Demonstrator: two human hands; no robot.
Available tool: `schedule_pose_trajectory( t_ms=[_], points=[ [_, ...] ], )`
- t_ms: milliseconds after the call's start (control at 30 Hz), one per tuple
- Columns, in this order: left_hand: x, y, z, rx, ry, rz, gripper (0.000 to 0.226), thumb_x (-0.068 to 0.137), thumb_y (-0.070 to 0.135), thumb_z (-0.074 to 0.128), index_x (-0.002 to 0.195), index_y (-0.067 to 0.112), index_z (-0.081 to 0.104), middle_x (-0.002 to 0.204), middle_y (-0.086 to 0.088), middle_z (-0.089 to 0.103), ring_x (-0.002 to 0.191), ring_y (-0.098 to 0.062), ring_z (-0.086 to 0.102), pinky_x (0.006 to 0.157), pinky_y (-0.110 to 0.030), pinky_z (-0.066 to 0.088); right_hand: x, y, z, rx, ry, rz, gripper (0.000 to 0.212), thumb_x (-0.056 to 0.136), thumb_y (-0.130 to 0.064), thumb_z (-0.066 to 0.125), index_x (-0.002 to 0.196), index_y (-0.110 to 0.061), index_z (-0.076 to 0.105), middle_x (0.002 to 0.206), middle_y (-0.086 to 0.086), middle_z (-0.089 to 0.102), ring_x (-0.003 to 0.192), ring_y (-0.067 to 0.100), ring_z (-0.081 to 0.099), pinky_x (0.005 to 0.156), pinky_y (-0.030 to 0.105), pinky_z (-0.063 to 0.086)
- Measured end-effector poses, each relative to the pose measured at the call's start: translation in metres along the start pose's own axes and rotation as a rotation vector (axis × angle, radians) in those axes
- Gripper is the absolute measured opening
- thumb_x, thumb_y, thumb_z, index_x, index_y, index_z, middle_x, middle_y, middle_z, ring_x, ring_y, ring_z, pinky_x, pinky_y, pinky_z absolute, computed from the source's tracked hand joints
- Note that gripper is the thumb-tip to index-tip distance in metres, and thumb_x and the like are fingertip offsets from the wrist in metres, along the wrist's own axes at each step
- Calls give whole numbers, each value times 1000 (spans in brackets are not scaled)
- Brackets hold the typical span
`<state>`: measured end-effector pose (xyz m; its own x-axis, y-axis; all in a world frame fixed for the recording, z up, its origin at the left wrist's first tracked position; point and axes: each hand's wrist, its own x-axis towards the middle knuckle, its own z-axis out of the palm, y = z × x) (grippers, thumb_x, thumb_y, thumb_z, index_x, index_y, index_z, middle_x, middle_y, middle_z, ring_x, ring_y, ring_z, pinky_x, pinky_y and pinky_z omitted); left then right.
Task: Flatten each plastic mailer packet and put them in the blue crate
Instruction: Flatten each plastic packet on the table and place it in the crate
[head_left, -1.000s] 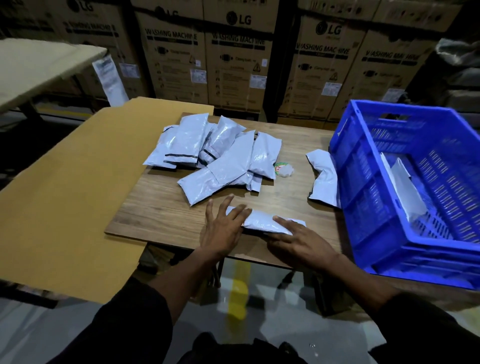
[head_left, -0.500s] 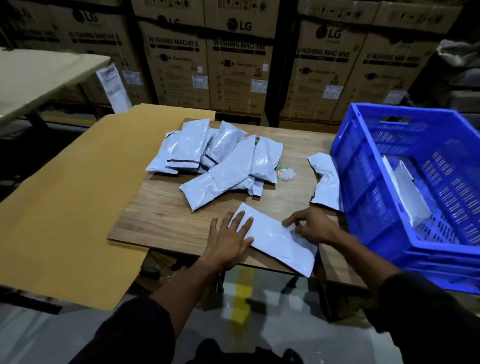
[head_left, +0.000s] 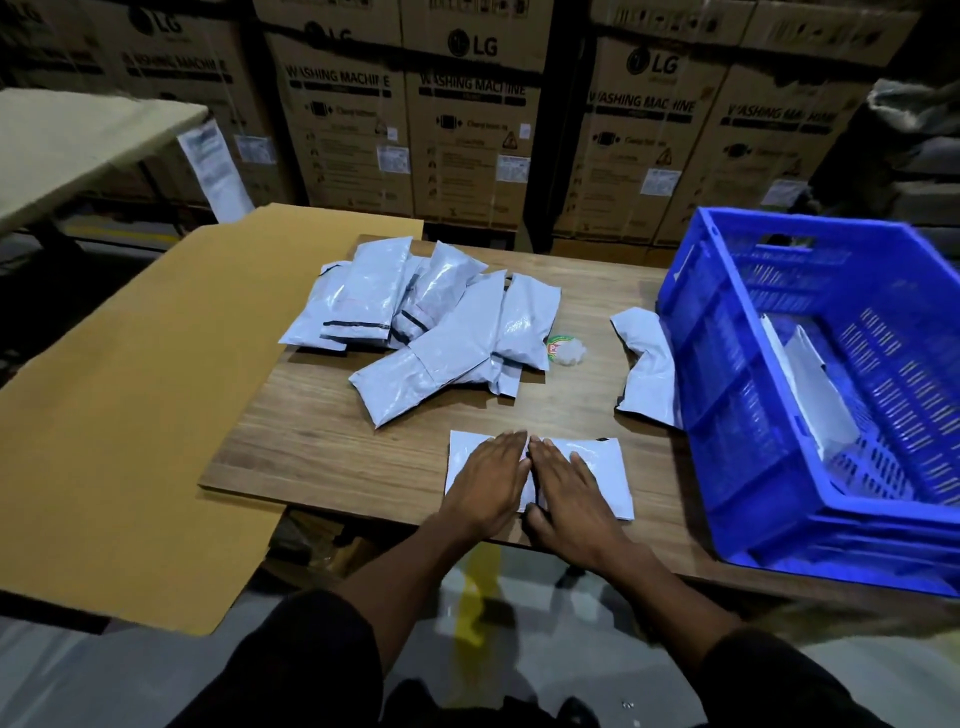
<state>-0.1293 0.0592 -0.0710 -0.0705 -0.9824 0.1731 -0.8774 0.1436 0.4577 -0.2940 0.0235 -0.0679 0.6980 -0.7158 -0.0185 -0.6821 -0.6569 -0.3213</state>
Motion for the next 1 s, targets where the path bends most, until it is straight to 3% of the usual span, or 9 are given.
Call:
schedule_pose_trajectory(
  t_ms=[100, 233, 533, 767, 900, 1000],
  points=[
    [-9, -16, 15, 14, 45, 53, 64, 110, 35, 13, 139, -6, 52, 141, -20, 57, 128, -32, 57, 112, -37, 31, -2, 1, 2, -14, -19, -8, 81, 85, -46, 11, 158, -11, 8, 166, 1, 6, 151, 7, -6, 123, 32, -7],
    [-15, -21, 29, 134, 186, 134, 52, 110, 27, 22, 145, 0, 49, 149, -14, 51, 137, -27, 49, 114, -44, 35, 4, 3, 1, -39, 5, 53, 79, 88, -47, 2, 159, -15, 13, 166, 0, 10, 153, 11, 3, 121, 31, -4],
    [-19, -18, 24, 223, 191, 84, 49, 107, 31, 26, 149, 15, 48, 150, 0, 51, 141, -22, 43, 114, -46, 35, 5, 2, 9, -155, 39, 92, 67, 95, -41, 18, 155, -14, 31, 160, 0, 32, 150, 17, 22, 120, 40, 5],
    [-18, -18, 21, 255, 172, 105, 49, 107, 28, 26, 146, 9, 50, 145, -4, 54, 135, -27, 49, 108, -49, 40, 9, 5, 0, -52, -12, 85, 78, 87, -49, 5, 157, -19, 20, 164, -5, 20, 151, 11, 10, 121, 36, -1],
    [-19, -17, 20, 264, 153, 81, 48, 107, 29, 29, 147, 12, 49, 146, -2, 54, 136, -28, 48, 109, -48, 39, 6, 13, 1, 21, 5, 188, 83, 89, -61, 2, 157, -18, 20, 165, -3, 17, 151, 10, 9, 120, 29, -4],
    [-19, -18, 21, 272, 136, 41, 48, 108, 31, 28, 151, 18, 45, 149, 0, 50, 138, -29, 45, 110, -52, 35, -2, 21, -2, -62, 5, 244, 84, 88, -67, 0, 158, -22, 17, 166, -6, 12, 152, 11, 5, 121, 34, -2]
  ],
)
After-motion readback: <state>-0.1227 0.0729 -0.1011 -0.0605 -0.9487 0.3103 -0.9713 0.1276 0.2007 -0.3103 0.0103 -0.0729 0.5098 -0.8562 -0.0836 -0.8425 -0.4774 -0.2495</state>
